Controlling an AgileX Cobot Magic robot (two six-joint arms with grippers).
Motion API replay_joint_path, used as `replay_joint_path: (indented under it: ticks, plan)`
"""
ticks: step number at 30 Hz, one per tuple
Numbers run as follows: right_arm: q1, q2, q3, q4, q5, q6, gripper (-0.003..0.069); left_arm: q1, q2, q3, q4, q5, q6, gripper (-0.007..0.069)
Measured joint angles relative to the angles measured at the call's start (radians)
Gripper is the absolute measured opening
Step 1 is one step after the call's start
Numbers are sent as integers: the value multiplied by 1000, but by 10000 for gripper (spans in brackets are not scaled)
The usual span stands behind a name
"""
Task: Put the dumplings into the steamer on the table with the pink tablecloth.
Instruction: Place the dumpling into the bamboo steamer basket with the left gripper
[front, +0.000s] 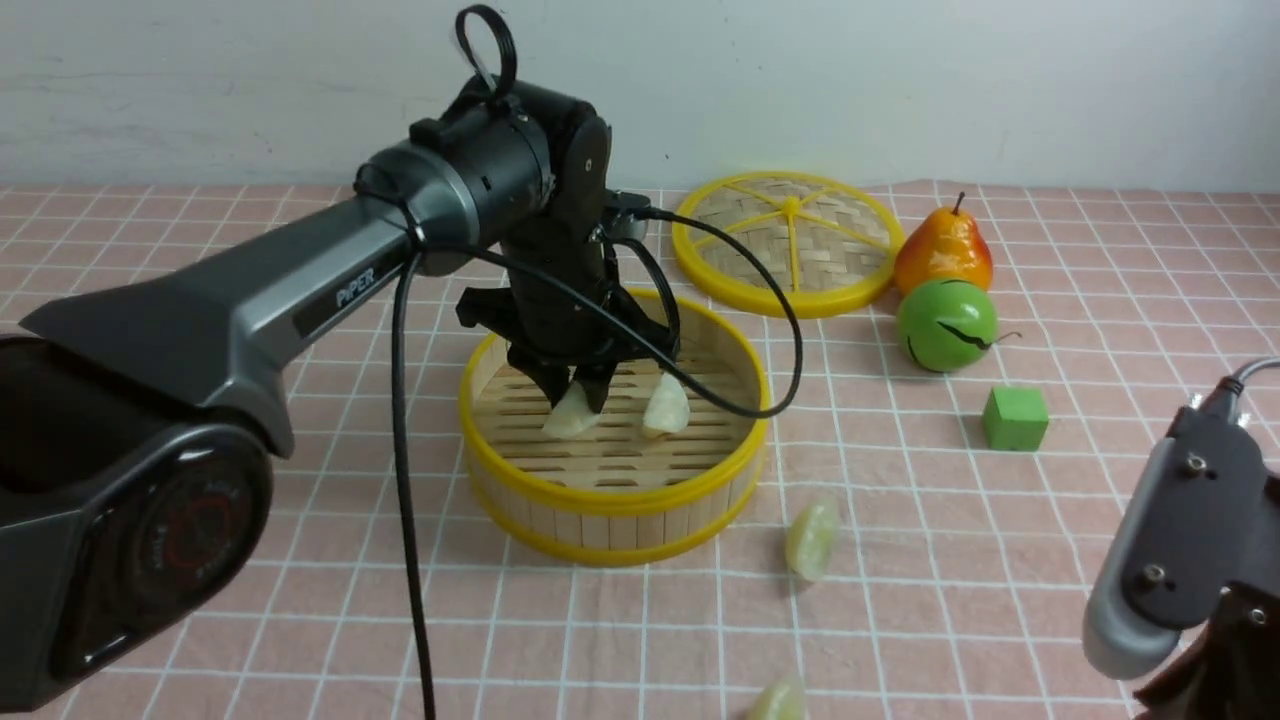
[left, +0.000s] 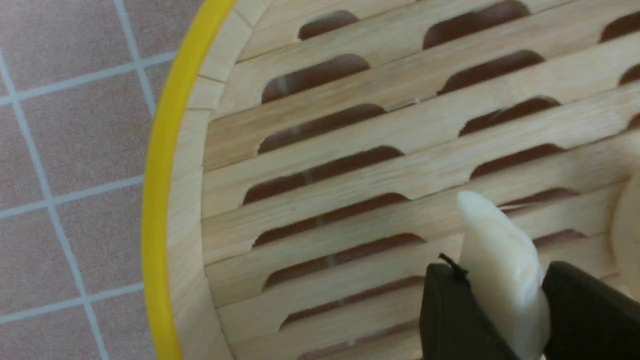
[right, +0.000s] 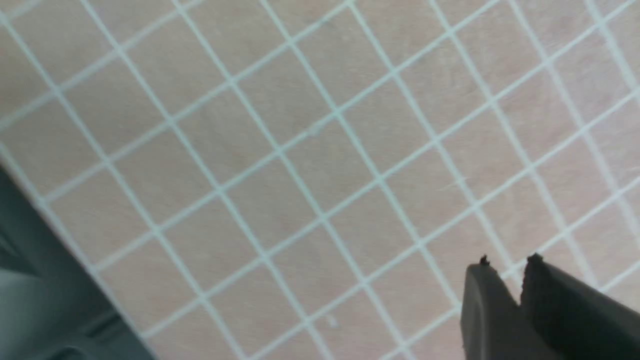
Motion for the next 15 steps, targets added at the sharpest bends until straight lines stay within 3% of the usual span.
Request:
replay_joint_path:
  ticks: [5, 11, 15]
  plan:
    - [0, 0, 0, -63, -7, -92, 123, 0, 9, -3, 3, -6, -7, 223]
    - [0, 0, 0, -59, -18, -96, 128, 0, 9, -5, 4, 1, -8, 348]
    - [0, 0, 0, 28, -30, -69, 134, 0, 9, -5, 4, 6, -10, 402]
